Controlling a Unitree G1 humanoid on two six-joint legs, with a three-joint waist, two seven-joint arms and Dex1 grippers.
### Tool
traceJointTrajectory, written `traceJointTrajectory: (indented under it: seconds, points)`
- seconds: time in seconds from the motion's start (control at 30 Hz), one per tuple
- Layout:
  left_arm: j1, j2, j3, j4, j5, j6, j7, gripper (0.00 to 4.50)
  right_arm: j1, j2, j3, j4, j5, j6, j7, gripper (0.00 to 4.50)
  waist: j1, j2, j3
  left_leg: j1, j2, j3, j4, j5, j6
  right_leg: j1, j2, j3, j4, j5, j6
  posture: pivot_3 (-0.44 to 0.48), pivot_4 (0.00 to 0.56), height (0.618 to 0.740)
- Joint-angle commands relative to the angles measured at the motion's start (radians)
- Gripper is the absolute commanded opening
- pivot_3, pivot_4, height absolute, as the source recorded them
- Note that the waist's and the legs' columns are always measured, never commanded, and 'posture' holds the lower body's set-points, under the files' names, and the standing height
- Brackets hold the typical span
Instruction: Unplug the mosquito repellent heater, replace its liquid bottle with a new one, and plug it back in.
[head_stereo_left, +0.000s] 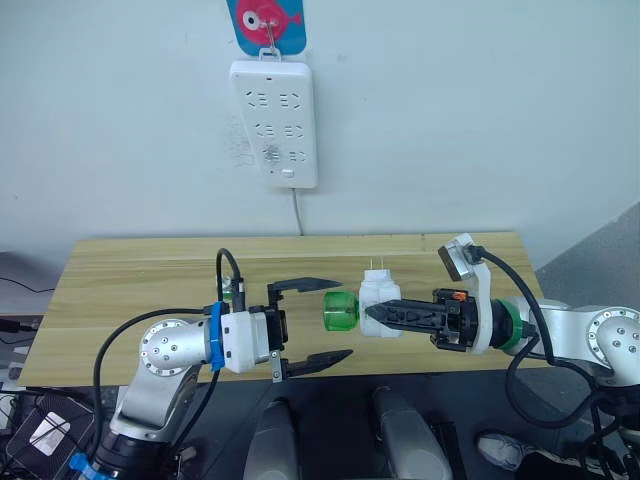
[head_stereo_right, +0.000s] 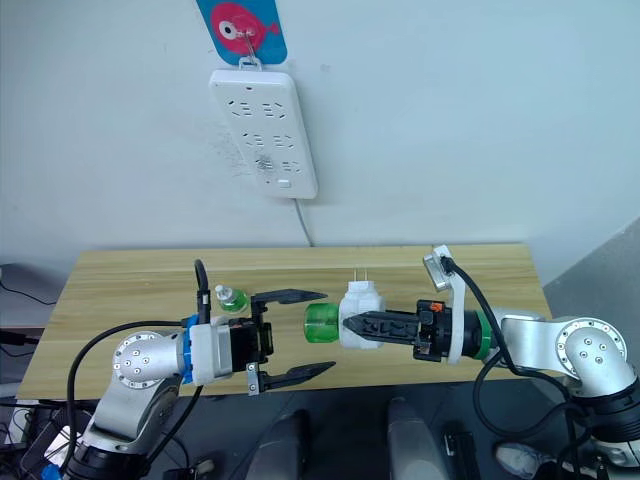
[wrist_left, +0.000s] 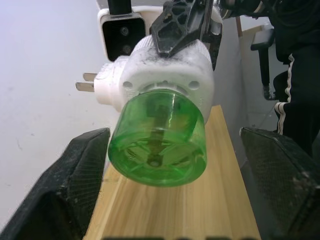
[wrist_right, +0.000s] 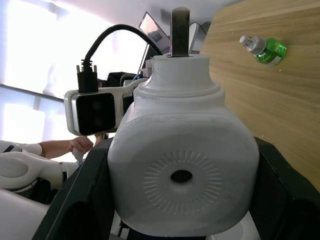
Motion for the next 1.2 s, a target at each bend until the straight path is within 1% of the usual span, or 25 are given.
traceJointTrajectory:
  seconds: [0.03,0.13,0.17,0.2,0.23,0.27,0.3,0.37,0.4,0.43,0.53,0.6,0.67,0.7,0.73,0.77,0.8,0.87,0.9,0.93,0.97,1.03,1.1,1.13,1.2]
  points:
    - [-0.025,-0.005,-0.006,-0.014,-0.013,0.024,0.025,3.28,-0.008,0.005,-0.019,-0.034,0.027,0.000,0.015,3.01,0.000,0.000,0.000,0.000,0.000,0.000,0.000,0.000,0.000,0.000,0.000,0.000,0.000,0.000,0.000,-0.191,0.286,0.740]
    - [-0.036,0.011,-0.001,-0.031,-0.039,0.077,0.028,2.35,-0.009,0.006,-0.018,-0.035,0.027,-0.001,0.014,3.01,-0.001,0.000,0.000,0.000,0.000,0.000,0.000,0.000,0.000,0.000,0.000,0.000,0.000,0.000,0.000,-0.189,0.285,0.740]
    - [-0.039,0.018,0.002,-0.041,-0.053,0.106,0.029,2.28,-0.009,0.006,-0.018,-0.036,0.027,-0.001,0.013,3.01,-0.001,0.000,0.000,0.000,0.000,0.000,0.000,0.000,0.000,0.000,0.000,0.000,0.000,0.000,0.000,-0.189,0.286,0.740]
    - [-0.054,0.035,0.001,-0.057,-0.074,0.150,0.019,2.28,-0.008,0.005,-0.018,-0.038,0.027,0.000,0.014,3.01,-0.001,0.000,0.000,0.000,0.000,0.000,0.000,0.000,0.000,0.000,0.000,0.000,0.000,0.000,0.000,-0.189,0.286,0.740]
    - [-0.075,0.065,-0.005,-0.080,-0.114,0.241,0.009,2.28,-0.007,0.002,-0.017,-0.039,0.027,0.002,0.015,3.01,-0.002,0.000,0.000,0.000,0.000,0.000,0.000,0.000,0.000,0.000,0.000,0.000,0.000,0.000,0.000,-0.187,0.286,0.740]
    - [-0.100,0.105,-0.013,-0.106,-0.167,0.370,0.006,2.28,-0.005,-0.001,-0.017,-0.041,0.027,0.004,0.017,3.01,-0.003,0.000,0.000,0.000,0.000,-0.001,0.000,0.000,0.000,0.000,0.000,0.000,0.000,0.000,0.000,-0.184,0.285,0.740]
    - [-0.132,0.150,-0.016,-0.130,-0.250,0.541,0.023,2.28,-0.004,-0.004,-0.016,-0.042,0.027,0.008,0.021,3.01,-0.003,0.000,0.000,0.000,0.000,-0.001,0.000,0.000,0.000,0.000,0.001,-0.001,0.001,0.000,0.000,-0.180,0.285,0.740]
    - [-0.233,0.247,0.003,-0.131,-0.564,0.929,0.062,2.28,-0.001,-0.011,-0.013,-0.042,0.027,0.020,0.036,3.01,-0.003,0.000,0.000,0.000,0.000,-0.002,0.000,0.001,0.001,0.000,0.001,-0.001,0.001,0.000,0.000,-0.176,0.284,0.740]
    - [-0.280,0.281,0.014,-0.113,-0.677,1.060,0.061,2.28,-0.001,-0.016,-0.010,-0.044,0.027,0.026,0.044,3.01,-0.004,0.000,0.000,0.000,0.000,-0.003,0.000,0.001,0.001,0.000,0.001,0.000,0.001,0.000,0.000,-0.177,0.284,0.740]
    - [-0.324,0.306,0.020,-0.084,-0.731,1.140,0.041,2.28,0.000,-0.022,-0.008,-0.046,0.027,0.032,0.052,3.01,-0.006,0.000,0.000,0.000,0.000,-0.003,0.000,0.001,0.002,0.001,0.002,0.000,0.001,0.000,0.000,-0.178,0.283,0.740]
    - [-0.410,0.326,0.020,-0.012,-0.756,1.246,0.024,2.28,0.004,-0.034,-0.003,-0.055,0.027,0.036,0.065,3.01,-0.012,0.000,0.000,0.000,0.000,-0.003,0.000,0.001,0.002,0.001,0.002,0.000,0.000,0.000,0.000,-0.180,0.284,0.740]
    - [-0.425,0.329,0.012,-0.007,-0.734,1.260,0.007,2.28,0.005,-0.037,-0.001,-0.059,0.027,0.032,0.068,3.01,-0.013,0.000,0.000,-0.001,0.000,-0.004,0.000,0.001,0.002,0.000,0.003,0.000,0.000,0.000,0.000,-0.184,0.282,0.740]
    - [-0.414,0.313,0.009,-0.022,-0.698,1.234,0.001,2.28,0.006,-0.038,-0.001,-0.061,0.027,0.028,0.067,3.01,-0.015,0.000,0.000,-0.001,0.001,-0.004,-0.001,0.001,0.002,0.000,0.004,0.000,0.000,0.000,0.000,-0.189,0.282,0.740]
    - [-0.399,0.312,0.004,-0.046,-0.670,1.191,-0.033,2.28,0.009,-0.039,-0.003,-0.063,0.027,0.025,0.065,3.01,-0.015,0.000,0.000,-0.001,0.001,-0.004,-0.001,0.001,0.002,0.000,0.004,0.000,0.000,0.000,0.000,-0.191,0.281,0.740]
    - [-0.385,0.307,-0.001,-0.067,-0.626,1.137,-0.046,2.28,0.012,-0.040,-0.005,-0.064,0.027,0.023,0.064,3.01,-0.014,0.000,0.000,-0.001,0.001,-0.004,-0.001,0.001,0.002,0.000,0.004,0.000,0.001,0.000,0.000,-0.191,0.281,0.740]
    - [-0.380,0.302,-0.006,-0.071,-0.601,1.120,-0.042,2.28,0.014,-0.040,-0.007,-0.065,0.027,0.020,0.063,3.01,-0.014,0.000,0.000,-0.001,0.001,-0.004,-0.001,0.001,0.002,0.000,0.004,0.000,0.000,-0.001,-0.001,-0.189,0.282,0.740]
    - [-0.367,0.294,-0.015,-0.071,-0.542,1.062,-0.040,2.28,0.016,-0.041,-0.009,-0.065,0.027,0.017,0.061,3.01,-0.012,0.000,0.000,-0.001,0.001,-0.004,-0.001,0.001,0.002,0.000,0.004,0.000,0.000,-0.001,-0.001,-0.189,0.282,0.740]
    - [-0.322,0.286,-0.032,-0.076,-0.432,0.934,-0.054,3.01,0.020,-0.041,-0.012,-0.063,0.027,0.012,0.058,3.01,-0.010,0.000,0.000,-0.001,0.001,-0.004,-0.001,0.001,0.002,0.000,0.004,0.000,0.000,-0.001,-0.001,-0.190,0.283,0.740]
    - [-0.298,0.281,-0.037,-0.081,-0.382,0.869,-0.062,3.25,0.021,-0.042,-0.013,-0.062,0.027,0.010,0.057,3.01,-0.010,0.000,0.000,-0.001,0.001,-0.004,-0.001,0.001,0.002,0.000,0.004,0.000,0.000,0.000,-0.001,-0.190,0.283,0.740]
    - [-0.264,0.268,-0.042,-0.084,-0.306,0.760,-0.060,3.57,0.021,-0.043,-0.014,-0.061,0.027,0.009,0.057,3.01,-0.010,0.000,0.000,-0.001,0.001,-0.004,-0.001,0.001,0.002,0.000,0.004,0.000,0.000,0.000,-0.001,-0.190,0.283,0.740]
    - [-0.233,0.248,-0.041,-0.086,-0.251,0.695,-0.032,3.90,0.021,-0.043,-0.014,-0.060,0.027,0.007,0.056,3.01,-0.010,0.000,0.000,-0.001,0.001,-0.004,-0.001,0.001,0.002,0.000,0.004,0.000,0.000,0.000,-0.001,-0.190,0.283,0.740]
    - [-0.162,0.199,-0.019,-0.094,-0.183,0.511,-0.047,4.48,0.019,-0.042,-0.013,-0.059,0.027,0.005,0.054,3.01,-0.010,0.000,0.000,-0.001,0.001,-0.004,-0.001,0.001,0.002,0.000,0.004,0.001,0.000,0.000,-0.001,-0.188,0.285,0.740]
    - [-0.110,0.150,0.009,-0.093,-0.132,0.409,-0.009,4.50,0.016,-0.040,-0.012,-0.055,0.027,0.004,0.051,3.01,-0.006,0.000,0.000,-0.001,0.001,-0.004,-0.001,0.001,0.002,0.000,0.004,0.001,0.000,0.000,-0.001,-0.182,0.285,0.740]
    - [-0.081,0.135,0.014,-0.086,-0.098,0.328,-0.015,4.50,0.014,-0.039,-0.012,-0.053,0.027,0.004,0.050,3.01,-0.005,0.000,0.000,-0.001,0.001,-0.004,-0.001,0.001,0.002,0.000,0.003,0.001,0.000,0.000,-0.001,-0.181,0.286,0.740]
    - [-0.027,0.122,0.017,-0.082,-0.067,0.229,-0.036,4.50,0.011,-0.035,-0.010,-0.050,0.027,0.003,0.047,3.01,-0.003,0.000,0.000,-0.001,0.001,-0.004,-0.001,0.001,0.002,0.000,0.004,0.001,0.000,0.000,-0.001,-0.180,0.287,0.740]
